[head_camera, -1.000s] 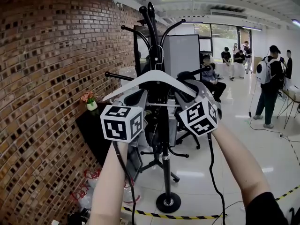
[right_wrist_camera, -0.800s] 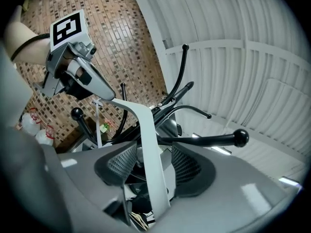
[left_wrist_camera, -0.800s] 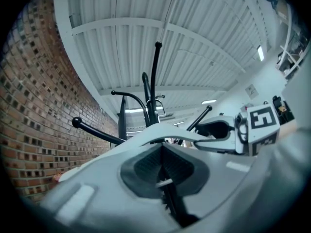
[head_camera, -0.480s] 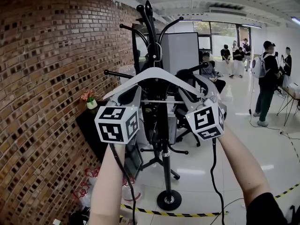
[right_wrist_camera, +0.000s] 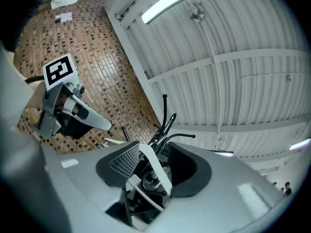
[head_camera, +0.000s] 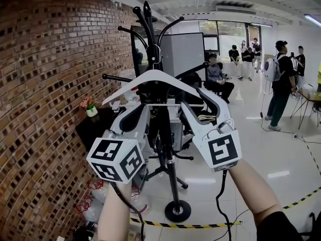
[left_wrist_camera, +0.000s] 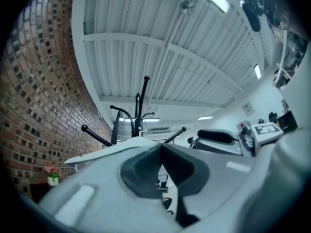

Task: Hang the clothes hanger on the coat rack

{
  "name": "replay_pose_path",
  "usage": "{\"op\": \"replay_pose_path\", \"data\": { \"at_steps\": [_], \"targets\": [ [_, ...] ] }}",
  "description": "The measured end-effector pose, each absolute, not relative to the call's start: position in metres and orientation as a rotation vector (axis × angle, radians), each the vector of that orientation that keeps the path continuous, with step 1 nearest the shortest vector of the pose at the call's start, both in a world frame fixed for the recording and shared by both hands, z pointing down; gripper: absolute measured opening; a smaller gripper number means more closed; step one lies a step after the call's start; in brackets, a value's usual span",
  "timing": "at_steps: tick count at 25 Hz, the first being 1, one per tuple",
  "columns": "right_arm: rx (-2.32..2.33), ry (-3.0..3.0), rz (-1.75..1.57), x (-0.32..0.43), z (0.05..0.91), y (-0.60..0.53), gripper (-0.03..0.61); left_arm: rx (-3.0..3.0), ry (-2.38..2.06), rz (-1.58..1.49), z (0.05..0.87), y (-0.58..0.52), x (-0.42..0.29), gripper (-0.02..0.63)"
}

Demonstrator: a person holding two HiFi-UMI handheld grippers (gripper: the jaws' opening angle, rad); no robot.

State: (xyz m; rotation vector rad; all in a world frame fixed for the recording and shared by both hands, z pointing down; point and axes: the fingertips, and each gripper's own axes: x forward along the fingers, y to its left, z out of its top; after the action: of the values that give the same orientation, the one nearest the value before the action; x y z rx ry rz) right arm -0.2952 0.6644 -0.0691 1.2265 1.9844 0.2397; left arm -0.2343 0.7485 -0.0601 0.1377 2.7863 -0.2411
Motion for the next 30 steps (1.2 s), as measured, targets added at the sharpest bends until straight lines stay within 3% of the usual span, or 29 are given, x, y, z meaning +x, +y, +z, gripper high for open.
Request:
{"op": "replay_pose_path", "data": {
  "at_steps": [15, 30],
  "targets": [
    [1.366, 2.136, 0.090, -0.243, 0.053, 0.629, 0.029, 0.184, 2.835, -0.058, 0.068, 0.695, -0.185, 0.005],
    [1.470, 2.390, 0.126, -0.269, 0.166, 0.652, 0.006, 0.220, 3.012, 0.128, 0.211, 0.724, -0.225, 0.005]
  ]
}}
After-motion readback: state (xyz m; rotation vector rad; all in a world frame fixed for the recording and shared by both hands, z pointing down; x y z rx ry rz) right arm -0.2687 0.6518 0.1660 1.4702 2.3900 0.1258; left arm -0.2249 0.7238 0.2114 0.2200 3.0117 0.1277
